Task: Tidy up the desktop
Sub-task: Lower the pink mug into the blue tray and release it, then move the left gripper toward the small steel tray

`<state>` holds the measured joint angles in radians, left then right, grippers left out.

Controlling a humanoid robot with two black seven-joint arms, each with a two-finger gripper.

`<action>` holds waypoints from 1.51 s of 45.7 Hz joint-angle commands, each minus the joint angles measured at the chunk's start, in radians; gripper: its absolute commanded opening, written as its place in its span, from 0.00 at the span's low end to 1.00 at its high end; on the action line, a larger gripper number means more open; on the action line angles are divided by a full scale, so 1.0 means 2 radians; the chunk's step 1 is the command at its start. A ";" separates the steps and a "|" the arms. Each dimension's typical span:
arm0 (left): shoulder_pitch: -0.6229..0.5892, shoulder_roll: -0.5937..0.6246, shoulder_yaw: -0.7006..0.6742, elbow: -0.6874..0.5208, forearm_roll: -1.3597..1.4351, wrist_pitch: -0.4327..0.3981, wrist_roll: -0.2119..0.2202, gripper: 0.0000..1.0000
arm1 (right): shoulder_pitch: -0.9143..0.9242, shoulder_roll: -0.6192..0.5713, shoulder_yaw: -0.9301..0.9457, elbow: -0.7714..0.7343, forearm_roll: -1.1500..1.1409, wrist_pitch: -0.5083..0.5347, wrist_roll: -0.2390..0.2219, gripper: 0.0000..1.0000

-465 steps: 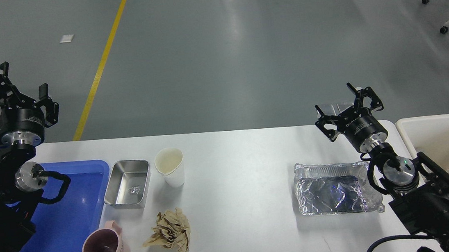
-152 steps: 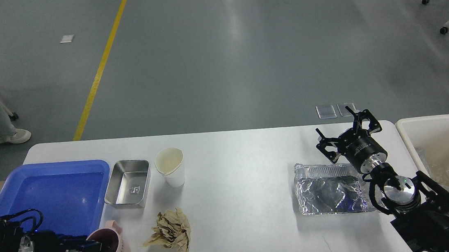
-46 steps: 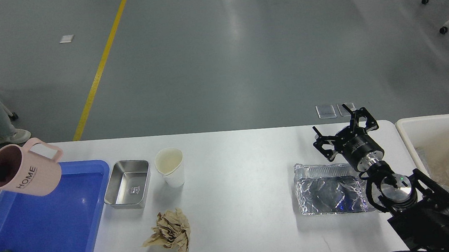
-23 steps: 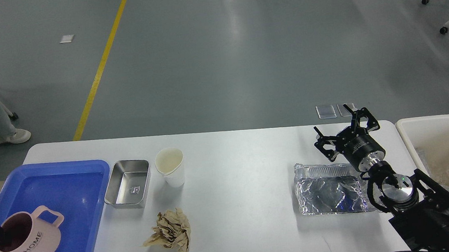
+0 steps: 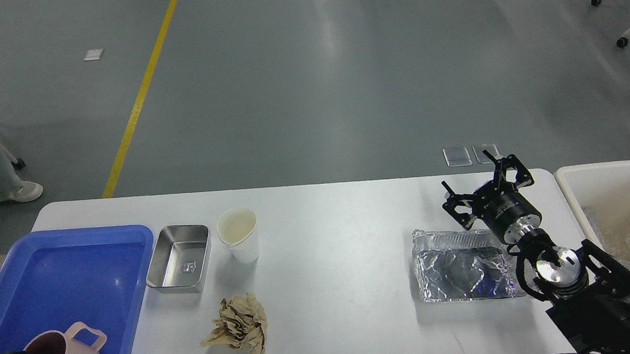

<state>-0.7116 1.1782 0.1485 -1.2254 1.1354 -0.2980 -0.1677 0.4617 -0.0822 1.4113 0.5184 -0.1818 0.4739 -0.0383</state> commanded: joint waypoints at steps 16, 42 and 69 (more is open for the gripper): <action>-0.001 0.011 -0.008 -0.005 -0.002 -0.006 -0.023 0.49 | 0.001 0.000 0.000 0.000 -0.010 -0.001 0.000 1.00; -0.020 0.127 -0.283 -0.088 -0.043 -0.165 -0.048 0.81 | 0.002 0.004 0.000 0.000 -0.011 -0.001 0.000 1.00; -0.022 0.169 -0.492 -0.085 -0.111 -0.287 -0.028 0.96 | 0.002 0.004 0.000 0.001 -0.011 -0.001 0.000 1.00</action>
<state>-0.7533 1.4909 -0.8103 -1.3967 0.9632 -0.8397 -0.2255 0.4664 -0.0739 1.4112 0.5187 -0.2040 0.4726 -0.0384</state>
